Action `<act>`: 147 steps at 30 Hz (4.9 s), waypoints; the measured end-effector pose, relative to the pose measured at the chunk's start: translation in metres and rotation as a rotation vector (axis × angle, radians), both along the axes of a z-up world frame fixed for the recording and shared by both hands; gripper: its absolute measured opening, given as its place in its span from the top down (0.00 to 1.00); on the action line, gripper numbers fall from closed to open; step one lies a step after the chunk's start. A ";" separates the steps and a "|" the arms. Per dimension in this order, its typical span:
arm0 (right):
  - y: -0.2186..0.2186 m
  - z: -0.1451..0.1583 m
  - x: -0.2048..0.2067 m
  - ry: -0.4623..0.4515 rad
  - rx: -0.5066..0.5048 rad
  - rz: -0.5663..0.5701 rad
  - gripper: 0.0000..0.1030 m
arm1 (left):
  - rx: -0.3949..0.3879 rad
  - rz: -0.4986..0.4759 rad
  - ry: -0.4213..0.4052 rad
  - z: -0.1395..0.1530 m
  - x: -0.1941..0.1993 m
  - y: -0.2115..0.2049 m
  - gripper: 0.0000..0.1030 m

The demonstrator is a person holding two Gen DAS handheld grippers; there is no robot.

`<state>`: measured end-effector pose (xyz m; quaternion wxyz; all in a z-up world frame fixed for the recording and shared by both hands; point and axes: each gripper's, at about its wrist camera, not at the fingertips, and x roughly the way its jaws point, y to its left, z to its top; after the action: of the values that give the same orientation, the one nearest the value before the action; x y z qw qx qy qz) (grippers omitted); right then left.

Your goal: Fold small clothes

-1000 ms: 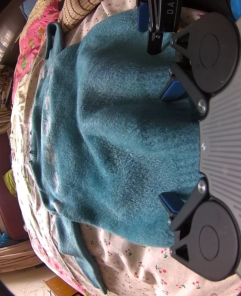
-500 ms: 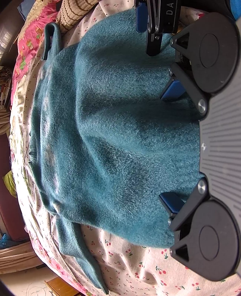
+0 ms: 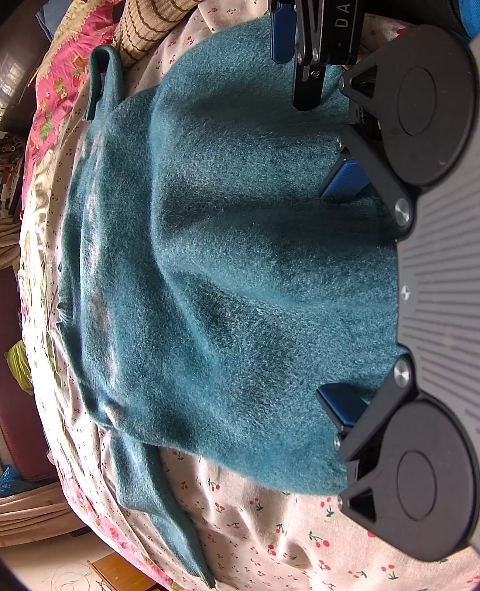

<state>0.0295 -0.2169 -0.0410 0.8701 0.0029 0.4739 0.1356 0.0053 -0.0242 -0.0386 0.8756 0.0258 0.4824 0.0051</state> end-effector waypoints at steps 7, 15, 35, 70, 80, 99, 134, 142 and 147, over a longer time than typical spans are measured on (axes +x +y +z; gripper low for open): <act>0.001 0.000 0.000 -0.001 -0.005 0.002 0.39 | 0.000 0.000 0.000 0.000 0.000 0.000 0.00; 0.001 0.000 0.000 -0.001 -0.005 0.002 0.39 | 0.000 0.000 0.000 0.000 0.000 0.000 0.00; 0.001 0.001 -0.002 -0.002 -0.005 0.002 0.39 | -0.001 0.000 -0.001 0.000 0.000 -0.001 0.00; -0.112 0.043 0.221 -0.367 -0.550 -0.119 0.42 | -0.182 -0.177 -0.175 0.055 0.137 -0.068 0.00; -0.108 -0.019 0.301 -0.311 -0.796 0.011 0.71 | -0.230 -0.189 -0.105 0.015 0.163 -0.076 0.00; -0.048 0.087 0.300 -0.261 0.008 -0.118 0.93 | -0.321 -0.093 -0.158 0.028 0.142 -0.005 0.00; 0.174 0.007 0.246 -0.297 -0.186 0.395 0.83 | -0.281 0.077 -0.186 0.007 0.128 0.072 0.00; 0.176 0.019 0.236 -0.309 -0.189 0.420 0.82 | -0.272 0.100 -0.184 0.002 0.131 0.076 0.00; 0.180 0.033 0.230 -0.352 -0.183 0.441 0.83 | -0.273 0.130 -0.183 0.000 0.132 0.081 0.00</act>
<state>0.2598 -0.0370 -0.0080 0.8850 -0.2021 0.3151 0.2767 0.1369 0.0570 -0.0391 0.9091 -0.1250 0.3974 -0.0016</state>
